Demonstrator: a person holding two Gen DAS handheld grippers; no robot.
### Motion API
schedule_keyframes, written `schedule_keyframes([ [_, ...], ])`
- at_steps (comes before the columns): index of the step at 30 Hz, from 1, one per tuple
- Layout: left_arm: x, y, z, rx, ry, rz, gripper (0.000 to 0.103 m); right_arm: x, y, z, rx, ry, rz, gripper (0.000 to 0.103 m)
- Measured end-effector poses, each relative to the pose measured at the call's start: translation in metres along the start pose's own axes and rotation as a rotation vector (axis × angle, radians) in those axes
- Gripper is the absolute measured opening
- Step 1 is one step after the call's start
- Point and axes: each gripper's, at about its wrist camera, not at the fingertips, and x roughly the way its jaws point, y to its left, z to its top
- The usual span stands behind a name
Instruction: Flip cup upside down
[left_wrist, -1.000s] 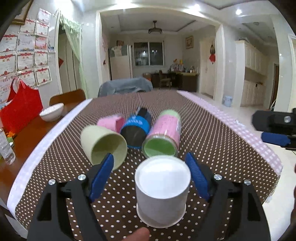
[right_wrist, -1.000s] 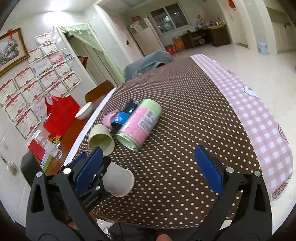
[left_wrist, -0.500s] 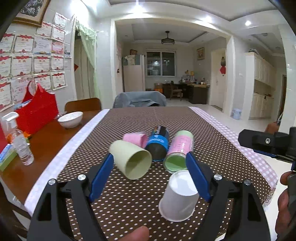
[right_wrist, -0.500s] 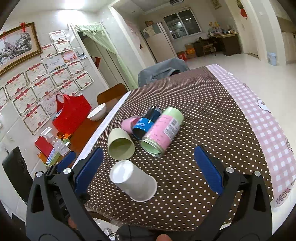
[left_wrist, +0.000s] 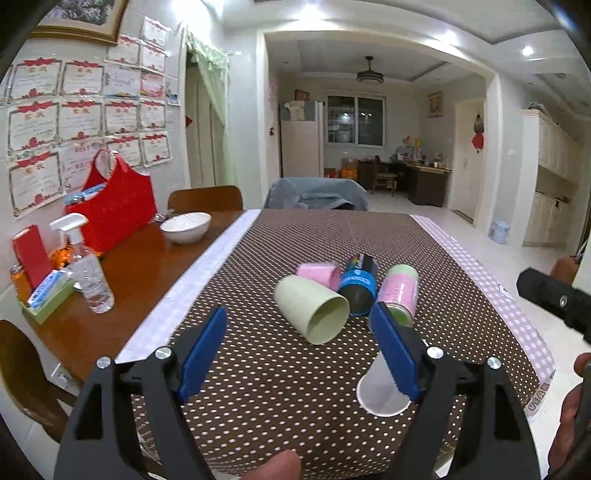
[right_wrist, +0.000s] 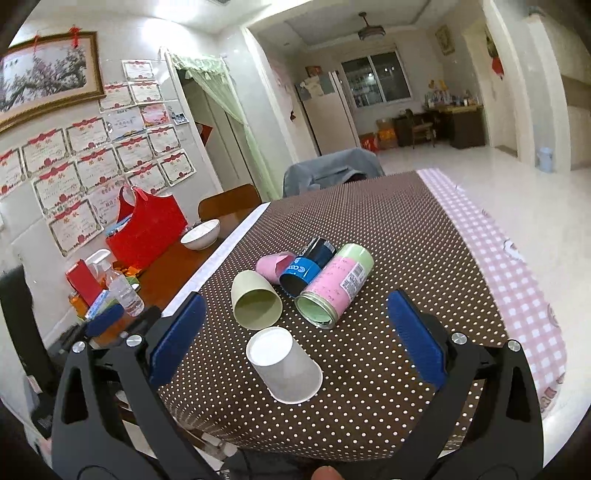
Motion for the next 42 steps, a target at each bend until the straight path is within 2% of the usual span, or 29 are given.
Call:
schedule_keyframes([
  [6, -0.029, 0.007, 0.002, -0.001, -0.045, 0.040, 0.079, -0.019, 0.024, -0.006, -0.083, -0.039, -0.040, 0.097],
  [17, -0.066, 0.011, -0.004, 0.008, -0.080, 0.052, 0.079, -0.032, 0.047, -0.019, -0.157, -0.062, -0.088, 0.097],
  [25, -0.075, 0.006, -0.002, 0.016, -0.101, 0.047, 0.079, -0.032, 0.050, -0.024, -0.162, -0.056, -0.092, 0.097],
  [42, -0.073, 0.005, -0.003, 0.012, -0.077, 0.036, 0.079, -0.030, 0.052, -0.025, -0.167, -0.057, -0.097, 0.097],
])
